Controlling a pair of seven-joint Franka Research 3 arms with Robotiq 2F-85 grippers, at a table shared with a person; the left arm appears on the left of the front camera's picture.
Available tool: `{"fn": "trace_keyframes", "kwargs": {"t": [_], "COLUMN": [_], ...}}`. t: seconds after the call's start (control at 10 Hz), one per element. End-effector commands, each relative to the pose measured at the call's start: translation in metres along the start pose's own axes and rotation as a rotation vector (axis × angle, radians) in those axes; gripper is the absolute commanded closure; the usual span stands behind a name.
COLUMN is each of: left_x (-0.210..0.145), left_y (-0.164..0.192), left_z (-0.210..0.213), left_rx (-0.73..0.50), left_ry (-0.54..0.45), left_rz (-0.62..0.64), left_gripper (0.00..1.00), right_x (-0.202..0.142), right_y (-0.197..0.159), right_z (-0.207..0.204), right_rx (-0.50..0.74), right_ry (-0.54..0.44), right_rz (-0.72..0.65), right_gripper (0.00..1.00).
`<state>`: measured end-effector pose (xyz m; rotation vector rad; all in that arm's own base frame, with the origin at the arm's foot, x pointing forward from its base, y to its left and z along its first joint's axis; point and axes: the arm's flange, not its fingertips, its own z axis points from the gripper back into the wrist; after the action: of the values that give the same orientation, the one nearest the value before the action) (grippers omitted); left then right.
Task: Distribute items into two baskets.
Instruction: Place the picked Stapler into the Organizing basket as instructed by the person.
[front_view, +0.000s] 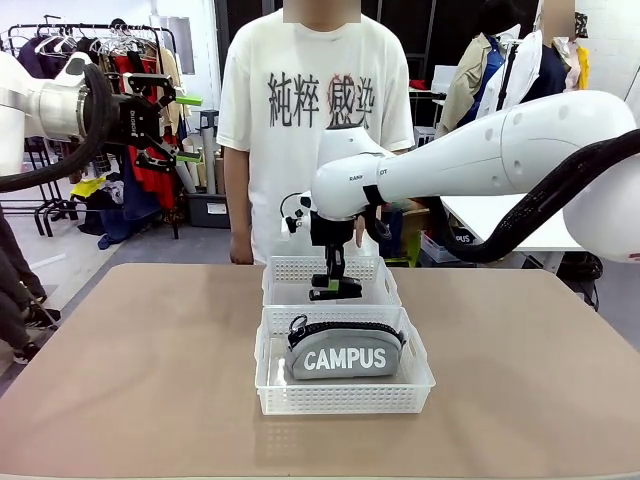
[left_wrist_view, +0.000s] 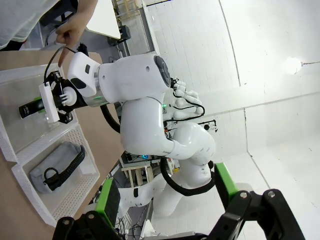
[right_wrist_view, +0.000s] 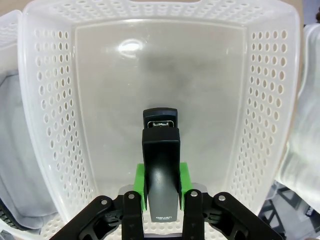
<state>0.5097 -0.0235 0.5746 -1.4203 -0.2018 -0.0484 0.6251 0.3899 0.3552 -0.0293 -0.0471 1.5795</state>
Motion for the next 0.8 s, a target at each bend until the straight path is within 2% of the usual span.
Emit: {"fn": "trace_keyframes", "kwargs": {"t": [0.0, 0.1, 0.3, 0.7], "left_x": [-0.0016, -0.0016, -0.0016, -0.0016], "left_y": [-0.0019, -0.0019, -0.0019, -0.0019], "left_z": [0.0008, 0.0008, 0.0008, 0.0008], "left_rx": [-0.003, -0.003, -0.003, -0.003], "left_ry": [-0.001, -0.001, -0.001, -0.001], "left_rz": [-0.003, -0.003, -0.003, -0.003], "left_gripper": [0.00, 0.00, 0.00, 0.00], "right_x": [0.0051, 0.0039, 0.0035, 0.0020], "right_y": [-0.0100, -0.0107, -0.0097, -0.0093], "right_z": [0.0017, -0.0005, -0.0051, -0.0018], "right_rx": [0.004, 0.014, 0.023, 0.028], "right_ry": [-0.019, -0.012, -0.007, -0.011], "right_rz": [0.012, 0.010, 0.002, -0.002], "right_gripper": [1.00, 0.98, 0.85, 0.15]}}
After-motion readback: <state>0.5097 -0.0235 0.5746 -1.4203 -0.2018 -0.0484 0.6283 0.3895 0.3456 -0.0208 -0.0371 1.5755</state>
